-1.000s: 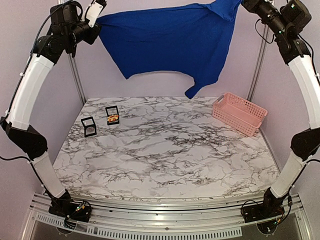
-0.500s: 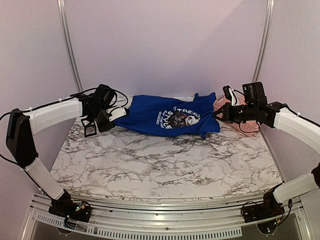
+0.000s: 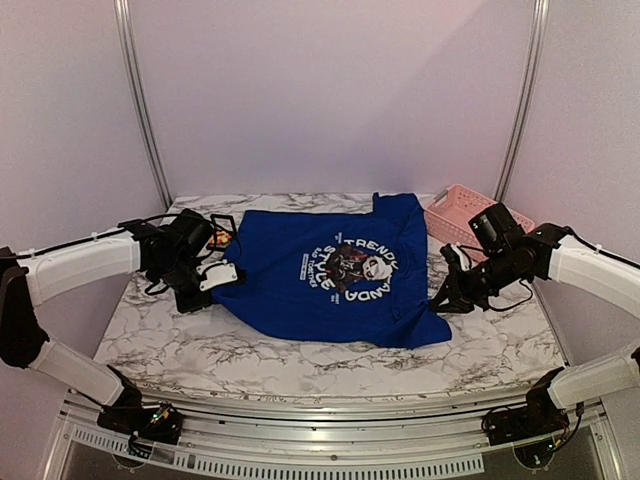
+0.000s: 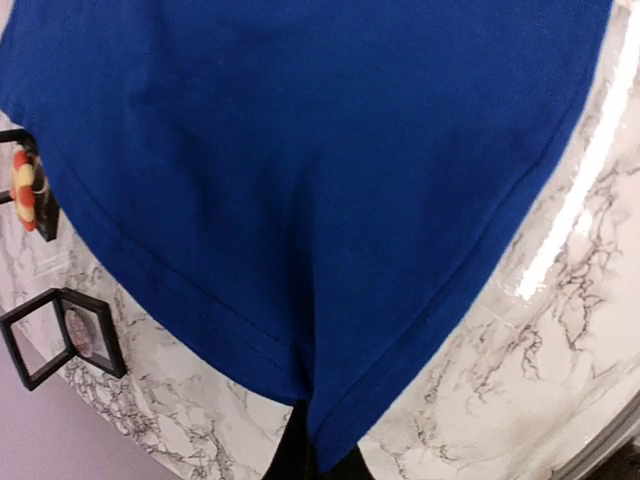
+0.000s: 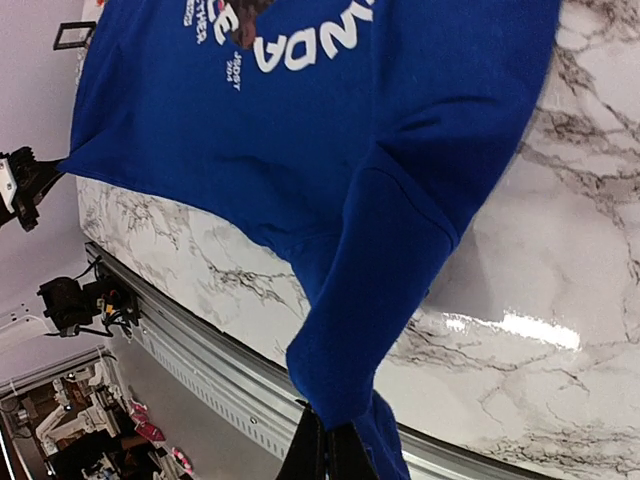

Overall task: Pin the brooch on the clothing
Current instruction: Flatten out the crumpled clothing at the center of the board.

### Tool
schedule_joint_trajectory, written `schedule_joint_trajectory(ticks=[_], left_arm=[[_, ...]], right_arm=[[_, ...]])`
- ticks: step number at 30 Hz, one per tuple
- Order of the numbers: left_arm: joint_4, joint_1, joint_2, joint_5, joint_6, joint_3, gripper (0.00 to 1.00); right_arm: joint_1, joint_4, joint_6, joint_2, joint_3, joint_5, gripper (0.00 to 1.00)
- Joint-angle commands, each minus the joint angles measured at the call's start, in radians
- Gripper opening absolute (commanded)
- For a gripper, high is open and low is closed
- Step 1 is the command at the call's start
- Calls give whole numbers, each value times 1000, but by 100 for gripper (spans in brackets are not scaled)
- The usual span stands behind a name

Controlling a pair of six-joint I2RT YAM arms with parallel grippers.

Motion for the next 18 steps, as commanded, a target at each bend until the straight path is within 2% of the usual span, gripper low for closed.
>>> schedule_joint_trajectory(ticks=[1, 12, 17, 18], left_arm=[[-129, -30, -57, 128, 24, -73, 0], [-169, -78, -96, 128, 6, -130, 0], [-248, -84, -110, 139, 24, -139, 0], [-266, -89, -114, 139, 27, -143, 0]], right_arm=[[46, -162, 94, -31, -79, -53, 0], [72, -462, 142, -75, -93, -13, 0], [80, -492, 156, -124, -163, -72, 0], [79, -495, 156, -128, -165, -69, 5]])
